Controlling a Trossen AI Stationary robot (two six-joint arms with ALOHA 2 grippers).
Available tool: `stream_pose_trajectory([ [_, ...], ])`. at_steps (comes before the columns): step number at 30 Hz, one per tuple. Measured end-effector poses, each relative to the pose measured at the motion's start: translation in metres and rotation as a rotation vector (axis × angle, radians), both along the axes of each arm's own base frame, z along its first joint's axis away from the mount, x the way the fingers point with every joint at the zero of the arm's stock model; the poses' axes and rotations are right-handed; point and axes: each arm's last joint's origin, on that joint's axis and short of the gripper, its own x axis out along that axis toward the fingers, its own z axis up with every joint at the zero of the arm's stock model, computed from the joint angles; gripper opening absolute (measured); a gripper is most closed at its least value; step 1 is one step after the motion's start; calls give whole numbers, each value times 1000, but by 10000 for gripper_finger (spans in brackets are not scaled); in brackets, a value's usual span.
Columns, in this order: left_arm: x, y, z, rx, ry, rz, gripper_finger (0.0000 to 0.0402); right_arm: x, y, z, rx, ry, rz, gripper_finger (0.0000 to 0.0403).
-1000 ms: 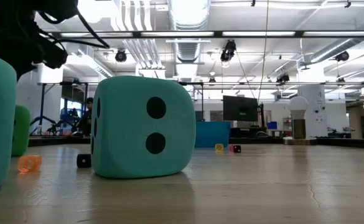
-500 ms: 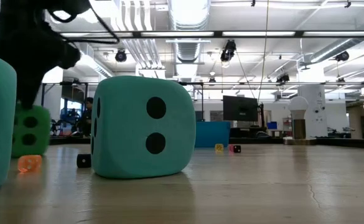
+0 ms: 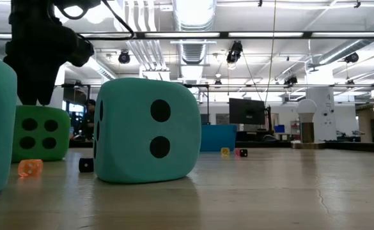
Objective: Pick & Place Dice
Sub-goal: Put the large green dice into the blue bin
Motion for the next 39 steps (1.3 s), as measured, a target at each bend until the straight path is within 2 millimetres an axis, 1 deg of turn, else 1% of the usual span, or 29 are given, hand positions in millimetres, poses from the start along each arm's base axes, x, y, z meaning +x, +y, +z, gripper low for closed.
stream_pose_trajectory([
  [9, -3, 3, -1, 13, 45, -28, 400, 0, 0, 0, 0, 0, 0, 8],
  [17, 1, 11, -1, 22, 26, -61, 399, 0, 0, 0, 0, 0, 0, 8],
  [27, 1, 11, -8, 23, 22, -44, 399, 0, 0, 0, 0, 0, 0, 8],
  [35, 2, 12, -8, 22, 12, -33, 399, 0, 0, 0, 0, 0, 0, 8],
  [39, 6, 11, -13, 25, 30, -30, 398, 0, 0, 0, 0, 0, 0, 8],
])
